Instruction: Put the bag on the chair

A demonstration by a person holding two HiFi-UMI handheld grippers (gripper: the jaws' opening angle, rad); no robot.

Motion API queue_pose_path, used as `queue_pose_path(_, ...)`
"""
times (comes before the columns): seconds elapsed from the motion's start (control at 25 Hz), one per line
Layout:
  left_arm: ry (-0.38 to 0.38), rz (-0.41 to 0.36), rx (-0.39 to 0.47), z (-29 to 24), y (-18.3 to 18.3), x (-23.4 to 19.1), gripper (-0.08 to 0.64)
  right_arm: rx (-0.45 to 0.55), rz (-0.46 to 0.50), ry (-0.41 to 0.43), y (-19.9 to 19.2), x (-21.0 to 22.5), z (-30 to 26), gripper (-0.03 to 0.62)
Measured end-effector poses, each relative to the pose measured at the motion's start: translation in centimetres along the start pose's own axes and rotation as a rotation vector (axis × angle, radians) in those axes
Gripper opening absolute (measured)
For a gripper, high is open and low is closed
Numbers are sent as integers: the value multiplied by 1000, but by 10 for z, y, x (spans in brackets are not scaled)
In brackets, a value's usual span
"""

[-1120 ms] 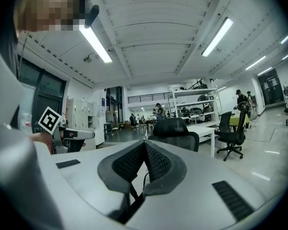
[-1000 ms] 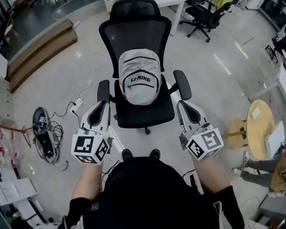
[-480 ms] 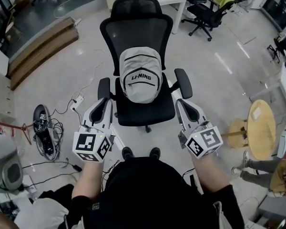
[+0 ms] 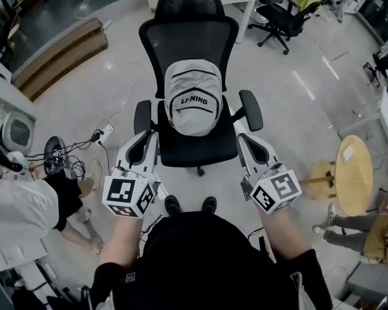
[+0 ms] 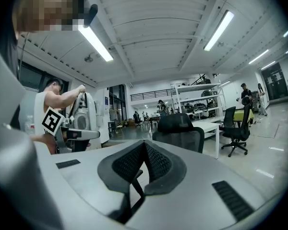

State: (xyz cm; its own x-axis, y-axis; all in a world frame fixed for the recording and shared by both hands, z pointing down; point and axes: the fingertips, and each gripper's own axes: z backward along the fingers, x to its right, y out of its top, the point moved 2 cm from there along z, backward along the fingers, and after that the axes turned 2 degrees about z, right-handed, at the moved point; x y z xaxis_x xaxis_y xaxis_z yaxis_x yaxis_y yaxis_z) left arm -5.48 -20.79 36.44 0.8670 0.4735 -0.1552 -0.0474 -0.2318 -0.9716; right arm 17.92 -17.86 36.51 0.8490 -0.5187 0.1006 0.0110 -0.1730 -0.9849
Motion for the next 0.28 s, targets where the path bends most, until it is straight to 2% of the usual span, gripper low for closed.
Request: queue_pose_path(0.28, 2, 6, -4, 1, -2, -7, 41, -23, -11, -3, -1, -6, -7, 28)
